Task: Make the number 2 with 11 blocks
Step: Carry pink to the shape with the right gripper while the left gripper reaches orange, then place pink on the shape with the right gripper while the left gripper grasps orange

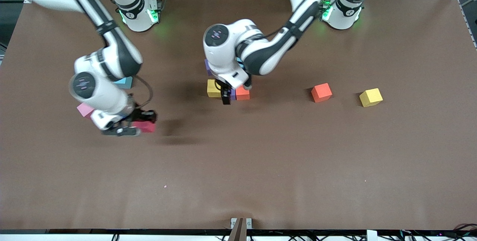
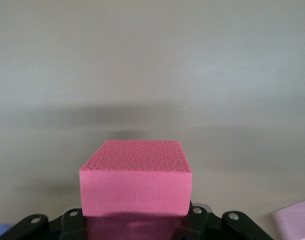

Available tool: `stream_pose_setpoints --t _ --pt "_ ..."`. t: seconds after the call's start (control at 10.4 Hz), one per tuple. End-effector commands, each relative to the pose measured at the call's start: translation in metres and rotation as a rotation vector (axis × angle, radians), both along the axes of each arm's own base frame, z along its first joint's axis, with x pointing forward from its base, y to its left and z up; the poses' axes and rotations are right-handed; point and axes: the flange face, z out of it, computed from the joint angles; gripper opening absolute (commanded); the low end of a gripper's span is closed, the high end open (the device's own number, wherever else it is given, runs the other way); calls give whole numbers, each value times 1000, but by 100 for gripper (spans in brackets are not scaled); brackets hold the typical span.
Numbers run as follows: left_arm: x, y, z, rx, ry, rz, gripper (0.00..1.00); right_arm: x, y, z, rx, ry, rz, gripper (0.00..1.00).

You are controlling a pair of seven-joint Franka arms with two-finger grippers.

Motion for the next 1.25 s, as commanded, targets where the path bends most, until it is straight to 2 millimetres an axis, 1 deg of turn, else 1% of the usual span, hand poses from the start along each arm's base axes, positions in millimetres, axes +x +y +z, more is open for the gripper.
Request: stream_pose_setpoints --t 0.0,0.1,0.19,0.29,0.39,0.48,0.58,0.67,0.77,0.87,0.96,1.06,1.16 --pt "27 76 28 -7 38 -7 100 -38 84 5 -10 7 -59 31" --pt "41 104 31 -14 55 -5 100 -52 118 3 -9 6 -50 31" --pt "49 132 30 -13 74 -4 100 -70 152 -8 12 2 -12 31" --pt "54 163 24 -6 90 -9 100 -81 172 -20 33 -2 -39 31" --pt "60 192 22 1 103 -4 100 -93 186 -33 33 16 -41 31" --pt "63 221 17 6 123 5 100 -99 193 -43 31 29 -29 29" --pt "63 246 7 7 156 11 100 -101 194 -52 25 40 -23 29" --pt "61 274 -7 3 196 18 100 -96 187 -59 -4 26 7 29" --pt "57 296 -21 4 222 21 100 -88 175 -65 -36 6 34 29" --pt "52 317 -29 2 223 34 100 -84 169 -69 -42 7 62 29" --pt "42 334 -34 3 214 47 100 -80 165 -71 -43 6 57 29" --pt "28 344 -41 3 203 50 100 -81 168 -79 -30 9 48 29" --pt "14 347 -51 4 204 49 100 -83 174 -89 -2 3 35 29"
